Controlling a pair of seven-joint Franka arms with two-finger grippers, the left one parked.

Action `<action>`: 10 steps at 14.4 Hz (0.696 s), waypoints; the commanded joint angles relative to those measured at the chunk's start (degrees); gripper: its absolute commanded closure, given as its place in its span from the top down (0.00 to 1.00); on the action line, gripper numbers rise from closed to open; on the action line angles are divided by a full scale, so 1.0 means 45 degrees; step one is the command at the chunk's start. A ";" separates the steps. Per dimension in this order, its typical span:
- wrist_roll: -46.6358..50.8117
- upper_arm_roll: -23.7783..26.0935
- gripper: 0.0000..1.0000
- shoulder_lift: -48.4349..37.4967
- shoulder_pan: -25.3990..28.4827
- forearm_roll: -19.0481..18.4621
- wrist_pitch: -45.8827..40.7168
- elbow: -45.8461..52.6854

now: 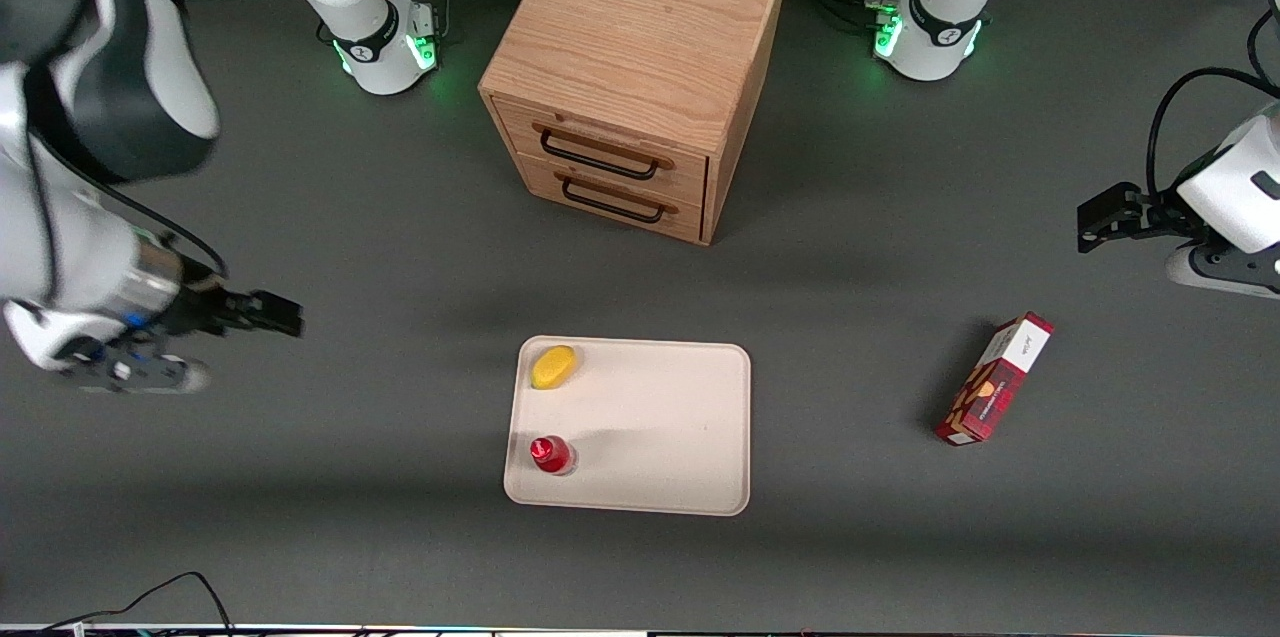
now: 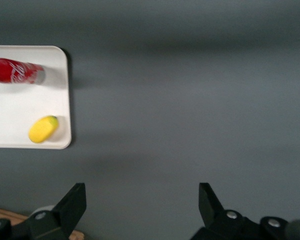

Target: Place coke bottle on tray

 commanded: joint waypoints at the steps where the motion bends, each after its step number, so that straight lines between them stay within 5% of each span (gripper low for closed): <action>1: -0.0355 0.0217 1.00 -0.2027 -0.0603 0.0275 -0.0803 -0.1431; 10: -0.0238 0.0197 1.00 -0.2148 -0.1132 0.0431 -0.2662 0.0422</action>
